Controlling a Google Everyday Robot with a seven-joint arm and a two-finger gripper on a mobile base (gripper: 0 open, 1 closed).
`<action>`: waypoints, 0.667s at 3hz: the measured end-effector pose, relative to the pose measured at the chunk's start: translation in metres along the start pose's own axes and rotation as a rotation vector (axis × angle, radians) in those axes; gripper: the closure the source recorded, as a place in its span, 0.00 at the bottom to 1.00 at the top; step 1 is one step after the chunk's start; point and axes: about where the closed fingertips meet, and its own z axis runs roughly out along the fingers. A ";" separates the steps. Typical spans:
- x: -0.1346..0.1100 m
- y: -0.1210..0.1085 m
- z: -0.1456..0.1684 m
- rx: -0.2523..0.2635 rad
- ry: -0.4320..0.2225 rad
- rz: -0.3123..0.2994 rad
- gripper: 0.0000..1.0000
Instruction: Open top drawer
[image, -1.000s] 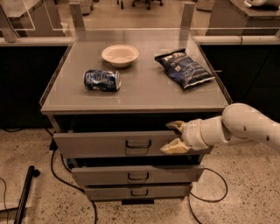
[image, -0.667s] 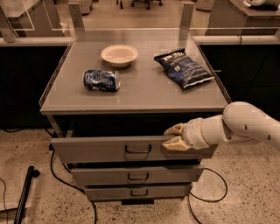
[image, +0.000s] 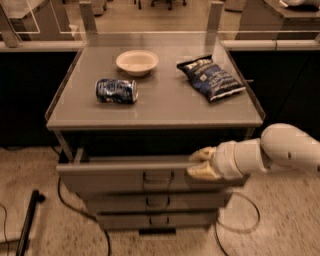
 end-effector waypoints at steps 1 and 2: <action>-0.002 0.001 -0.002 0.000 0.000 0.001 1.00; 0.004 0.020 -0.011 0.010 0.007 0.029 1.00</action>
Offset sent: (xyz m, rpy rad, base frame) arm -0.2890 -0.0610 -0.0299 0.0212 0.1865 -0.3454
